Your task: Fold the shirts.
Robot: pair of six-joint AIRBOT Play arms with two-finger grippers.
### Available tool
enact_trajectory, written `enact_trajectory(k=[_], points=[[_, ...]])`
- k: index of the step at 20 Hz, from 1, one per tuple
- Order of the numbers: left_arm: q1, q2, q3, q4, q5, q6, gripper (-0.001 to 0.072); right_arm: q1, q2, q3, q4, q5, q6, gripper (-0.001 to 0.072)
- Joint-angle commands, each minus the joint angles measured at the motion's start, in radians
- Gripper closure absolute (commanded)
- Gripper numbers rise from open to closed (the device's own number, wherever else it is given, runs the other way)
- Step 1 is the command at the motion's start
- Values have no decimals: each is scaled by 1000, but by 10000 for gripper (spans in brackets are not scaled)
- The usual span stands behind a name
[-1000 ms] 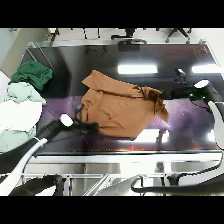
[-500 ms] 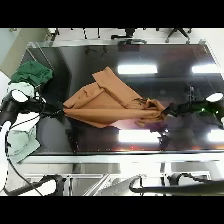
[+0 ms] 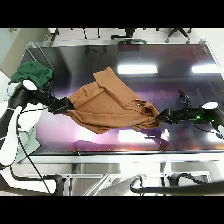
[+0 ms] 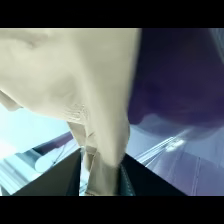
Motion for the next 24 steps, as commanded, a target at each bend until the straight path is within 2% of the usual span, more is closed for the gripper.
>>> enact_trajectory(k=[1, 2, 3, 4, 7, 10, 12, 16, 18, 19, 20, 21, 22, 23, 24], points=[[-41, 30, -39, 0, -68, -13, 34, 1, 2, -4, -22, -39, -8, 442], [-50, 66, -105, 0, -58, -13, 35, 1, 2, -4, -48, -47, -7, 370], [-56, 105, -175, -1, -36, -15, 35, 1, 2, -4, -70, -51, -7, 230], [-65, 146, -253, -2, -3, -29, 35, 1, 2, -4, -82, -55, -8, 187], [-121, 267, -500, -30, 171, -63, 35, 2, -8, -4, -81, -73, -11, 187], [-203, 314, -656, -166, 409, -61, 35, 4, -46, -4, -78, -76, -14, 188], [-258, 294, -690, -185, 498, -63, 35, 10, -77, -4, -71, -77, -14, 189], [-317, 190, -632, -186, 589, -80, 53, 40, -128, -4, -69, -84, -16, 196], [-319, 135, -563, -185, 608, -80, 53, 57, -144, -4, -43, -87, -67, 341], [-319, 108, -525, -185, 607, -80, 54, 61, -148, -4, -27, -88, -79, 347], [-319, 84, -490, -185, 600, -80, 116, 62, -148, -4, -15, -88, -80, 347], [-319, 57, -455, -179, 572, -78, 362, 62, -148, -4, 0, -87, -90, 349], [-319, 32, -426, -176, 533, -64, 568, 61, -148, -4, 10, -87, -92, 395], [-319, 13, -402, -176, 491, -39, 692, 61, -148, -2, 10, -83, -94, 624], [-319, 5, -382, -176, 453, -20, 693, 62, -148, -1, 12, -79, -93, 689]])
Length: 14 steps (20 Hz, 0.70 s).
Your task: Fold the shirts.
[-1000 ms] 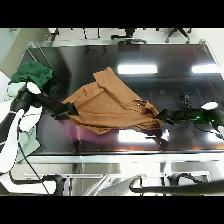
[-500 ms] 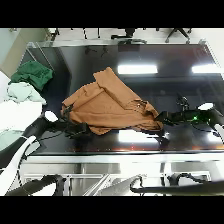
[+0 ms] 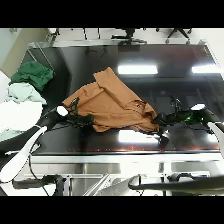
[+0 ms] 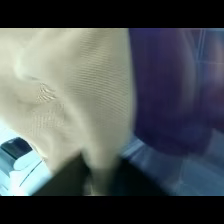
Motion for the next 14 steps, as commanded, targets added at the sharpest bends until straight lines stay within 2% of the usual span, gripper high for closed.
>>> enact_trajectory(k=[1, 4, 8, 10, 14], points=[[-3, -51, 89, -3, -122, 54, 693, 3, -3, 6, 29, 14, -18, 690], [3, 42, 150, -2, -226, 68, 695, 2, 48, 78, 89, 101, -19, 690], [56, 310, 362, -6, -377, 68, 697, -6, 227, 351, 304, 140, -75, 691], [85, 442, 562, -4, -412, 68, 696, -27, 319, 544, 369, 77, -113, 691], [134, 560, 1041, -3, -423, 68, 696, -43, 481, 848, 310, -154, -177, 691]])
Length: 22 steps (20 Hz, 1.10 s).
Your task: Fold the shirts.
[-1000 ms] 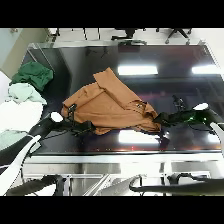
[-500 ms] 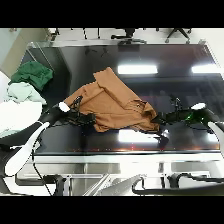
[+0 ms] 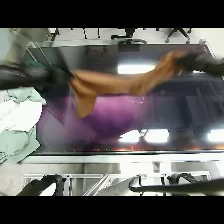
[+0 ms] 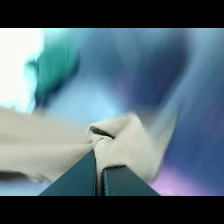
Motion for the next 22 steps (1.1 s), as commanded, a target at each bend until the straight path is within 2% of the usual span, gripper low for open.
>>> enact_trajectory(k=[1, 4, 7, 10, 13, 15, 18, 21, 22], points=[[49, 97, 396, -1, -33, 0, 696, -10, 140, 241, -37, -208, -53, 691], [92, 98, 530, -4, -51, -15, 696, -10, 189, 293, -67, -255, -68, 691], [100, 127, 371, -10, -49, -14, 696, -10, 140, 292, -53, -193, -68, 691], [98, 80, 201, -13, -88, -2, 696, -4, 6, 291, 35, -43, -78, 690], [52, -64, 77, -8, -118, 82, 695, 101, -182, 268, 35, 25, -77, 690], [31, -193, 1, -7, -93, 140, 695, 211, -307, 228, -45, -34, -77, 690], [51, -417, -61, -8, 6, 179, 695, 320, -525, 183, -237, -216, -42, 690], [106, -621, -61, -30, 114, 184, 688, 319, -739, 184, -269, -367, 51, 690], [127, -671, -59, -69, 136, 184, 610, 312, -781, 184, -267, -391, 66, 688]])
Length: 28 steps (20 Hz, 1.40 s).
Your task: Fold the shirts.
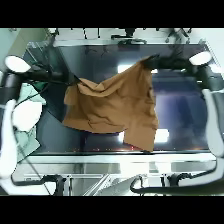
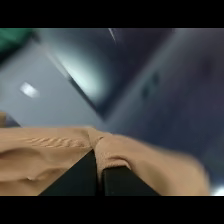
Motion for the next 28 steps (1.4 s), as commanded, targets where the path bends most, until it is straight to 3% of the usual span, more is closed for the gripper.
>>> enact_trajectory(k=[1, 2, 3, 5, 8, 9, 10, 15, 21, 28], points=[[61, -208, -1, -92, 91, 23, 230, 13, -197, -8, -55, -140, 69, 651], [85, -243, 32, -125, 65, 14, 15, 3, -210, -8, -55, -141, 69, 479], [112, -270, 81, -141, 12, -4, 12, -12, -206, -7, -55, -122, 69, 378], [176, -292, 197, -139, -139, -43, 13, -65, -163, -7, -60, -25, 70, 376], [272, -252, 276, -137, -366, -68, 39, -211, -70, -8, -63, 256, 127, 377], [294, -226, 252, -132, -409, -68, 167, -259, -55, -10, -68, 348, 147, 377], [314, -193, 204, -94, -436, -67, 228, -303, -45, -23, -87, 422, 172, 377], [360, -39, -160, 207, -349, -47, 229, -467, -37, -222, -108, 529, 190, 377], [359, -138, -290, 196, -237, -36, 228, -506, -38, -345, -172, 527, 190, 377], [348, -295, -182, 190, -220, -37, 229, -505, -39, -384, -187, 520, 189, 376]])
